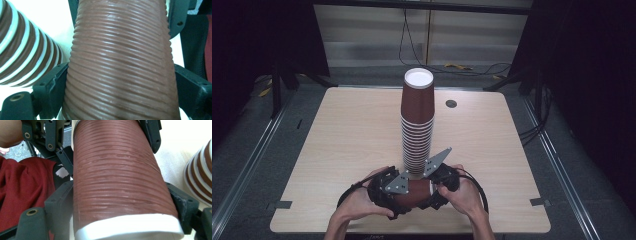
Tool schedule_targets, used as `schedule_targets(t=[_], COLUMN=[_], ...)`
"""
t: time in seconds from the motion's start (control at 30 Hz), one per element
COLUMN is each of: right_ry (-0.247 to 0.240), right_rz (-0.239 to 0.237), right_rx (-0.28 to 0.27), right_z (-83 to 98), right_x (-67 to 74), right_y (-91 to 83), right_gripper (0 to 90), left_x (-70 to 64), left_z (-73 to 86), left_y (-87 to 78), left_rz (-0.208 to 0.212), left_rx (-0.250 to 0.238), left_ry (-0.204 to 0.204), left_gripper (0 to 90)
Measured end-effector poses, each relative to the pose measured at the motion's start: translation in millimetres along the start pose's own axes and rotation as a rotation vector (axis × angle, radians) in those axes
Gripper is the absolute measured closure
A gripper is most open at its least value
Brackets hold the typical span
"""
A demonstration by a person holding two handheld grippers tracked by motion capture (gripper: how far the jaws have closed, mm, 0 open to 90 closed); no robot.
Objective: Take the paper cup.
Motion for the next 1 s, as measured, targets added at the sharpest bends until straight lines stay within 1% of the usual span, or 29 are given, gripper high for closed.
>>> schedule_targets(t=[0.03,0.07,0.1,0.17,0.23,0.27,0.3,0.33,0.37,0.47,0.5,0.53,0.57,0.63,0.67,0.7,0.87,0.9,0.97,1.0], right_ry=[0.0,0.003,-0.013,-0.01,-0.017,-0.017,-0.017,-0.01,-0.017,-0.013,-0.024,-0.024,-0.024,-0.017,-0.017,-0.026,-0.021,-0.02,-0.027,-0.027], right_rz=[0.0,0.002,0.006,0.003,-0.002,-0.002,0.0,-0.008,-0.004,-0.011,-0.008,-0.008,0.004,-0.007,-0.007,-0.008,-0.009,-0.012,-0.009,-0.011], right_rx=[0.0,-0.004,-0.017,-0.019,-0.022,-0.022,-0.022,-0.019,-0.022,-0.022,-0.029,-0.029,-0.024,-0.022,-0.022,-0.034,-0.031,-0.031,-0.038,-0.034], right_z=[0.0,0.0,-0.6,-0.6,-1.0,-1.0,-1.3,-1.0,-1.1,-1.0,-1.6,-1.6,-1.1,-0.4,-0.4,-0.9,-0.3,0.2,-0.3,-0.1], right_x=[0.0,0.4,-0.3,0.1,0.1,0.1,0.2,0.8,0.3,0.9,0.5,0.5,-0.1,0.7,0.7,0.4,-0.2,0.1,0.1,0.0], right_y=[0.0,-0.3,-0.7,-1.1,-0.9,-0.9,-0.8,-0.8,-1.0,-1.9,-2.3,-2.3,-3.1,-3.5,-3.5,-3.5,-2.6,-3.1,-3.5,-3.0], right_gripper=[19.9,19.9,19.9,20.0,20.1,20.1,20.2,20.2,20.2,20.2,20.2,20.2,20.2,20.4,20.4,20.4,20.3,20.3,20.3,20.3], left_x=[0.0,0.1,0.5,0.8,0.6,0.6,0.7,0.4,0.6,0.7,1.1,1.1,1.4,1.8,1.8,1.9,1.5,1.9,2.1,2.1], left_z=[0.0,-0.1,0.2,0.1,1.8,1.8,1.9,2.3,2.3,2.6,2.1,2.1,1.5,1.8,1.8,1.5,1.4,1.4,1.0,1.0], left_y=[0.0,-1.1,-2.6,-4.0,-5.9,-5.9,-6.2,-6.9,-7.5,-8.5,-8.9,-8.9,-9.3,-10.4,-10.4,-10.4,-11.1,-13.6,-16.7,-16.7], left_rz=[0.0,0.009,0.006,0.009,0.017,0.017,0.019,0.02,0.021,0.023,0.021,0.021,0.021,0.02,0.02,0.022,0.017,0.024,0.031,0.031], left_rx=[0.0,-0.015,-0.031,-0.061,-0.079,-0.079,-0.092,-0.103,-0.114,-0.125,-0.134,-0.134,-0.14,-0.147,-0.147,-0.154,-0.167,-0.193,-0.223,-0.223], left_ry=[0.0,0.0,-0.005,-0.009,-0.007,-0.007,-0.01,-0.013,-0.014,-0.014,-0.007,-0.007,-0.011,-0.009,-0.009,-0.007,-0.001,-0.003,-0.004,-0.004], left_gripper=[10.7,10.7,10.9,11.1,11.2,11.2,11.3,11.3,11.3,11.3,11.4,11.3,11.3,11.5,11.5,11.5,11.4,11.5,11.8,12.4])
Point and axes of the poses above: each handheld gripper's, and its own axes: y roughly forward along the jaws, z roughly out of its underside, x roughly to its left, the point moved 7 cm from there along y, roughly forward along the jaws, and after that the axes turned 14 degrees about x, right-handed, at the moved point
